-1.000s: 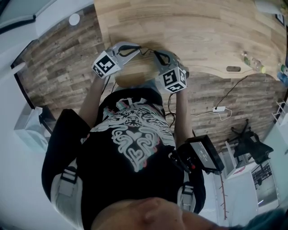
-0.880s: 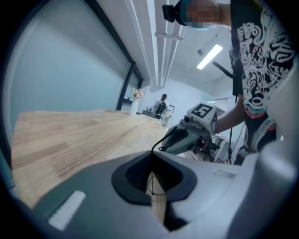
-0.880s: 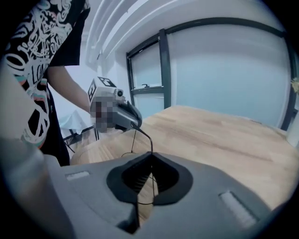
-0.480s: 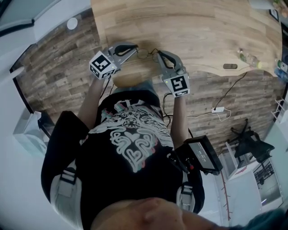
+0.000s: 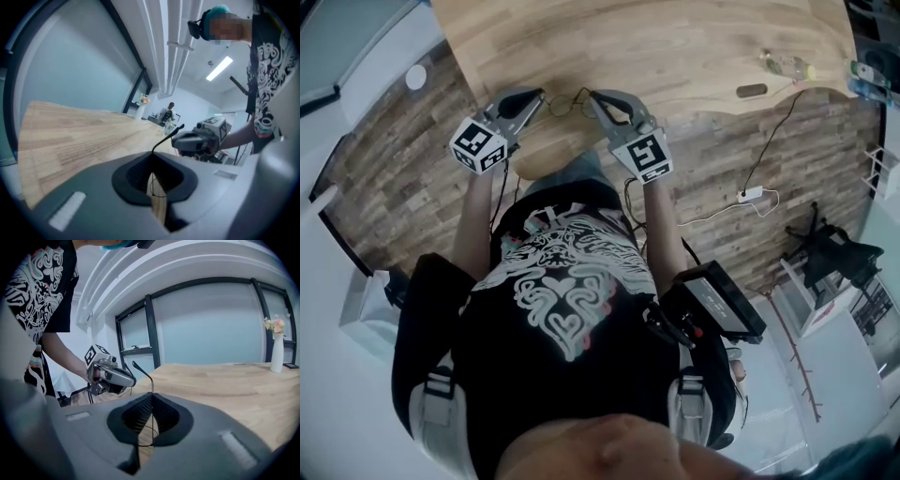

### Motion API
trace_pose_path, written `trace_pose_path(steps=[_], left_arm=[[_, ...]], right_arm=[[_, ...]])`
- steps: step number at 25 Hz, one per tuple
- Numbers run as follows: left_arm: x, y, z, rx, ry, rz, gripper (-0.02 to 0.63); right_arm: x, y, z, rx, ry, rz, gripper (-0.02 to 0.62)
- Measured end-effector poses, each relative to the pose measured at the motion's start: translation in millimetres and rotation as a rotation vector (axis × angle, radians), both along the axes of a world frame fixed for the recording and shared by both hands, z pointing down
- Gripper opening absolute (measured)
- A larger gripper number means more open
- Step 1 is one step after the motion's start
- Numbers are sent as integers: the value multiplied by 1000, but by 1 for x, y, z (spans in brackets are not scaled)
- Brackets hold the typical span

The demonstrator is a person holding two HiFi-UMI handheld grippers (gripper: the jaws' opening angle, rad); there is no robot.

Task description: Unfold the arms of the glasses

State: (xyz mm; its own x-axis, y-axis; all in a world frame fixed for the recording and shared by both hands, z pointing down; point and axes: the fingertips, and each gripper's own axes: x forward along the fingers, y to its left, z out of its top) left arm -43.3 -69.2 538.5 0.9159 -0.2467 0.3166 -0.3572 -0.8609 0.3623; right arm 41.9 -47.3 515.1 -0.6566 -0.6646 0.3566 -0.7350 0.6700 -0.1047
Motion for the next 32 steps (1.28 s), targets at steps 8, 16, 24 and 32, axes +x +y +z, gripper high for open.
trace_pose_path(steps=[8,16,24,32], left_arm=[[2,2,-6,-28,4,-7,-11],[1,4,-4,-66,-22,-30,-11],[-2,5,-1,-91,-22,-48,-11],[-2,4,3,-106,-24,-44,-11]], right_arm=[[10,6,-8,-28,-79,64,2],[13,6,-13,-42,-130,73,0],[15,3,-11,-48,-125,76,0],[14,5,-11,-48,-131,73,1]])
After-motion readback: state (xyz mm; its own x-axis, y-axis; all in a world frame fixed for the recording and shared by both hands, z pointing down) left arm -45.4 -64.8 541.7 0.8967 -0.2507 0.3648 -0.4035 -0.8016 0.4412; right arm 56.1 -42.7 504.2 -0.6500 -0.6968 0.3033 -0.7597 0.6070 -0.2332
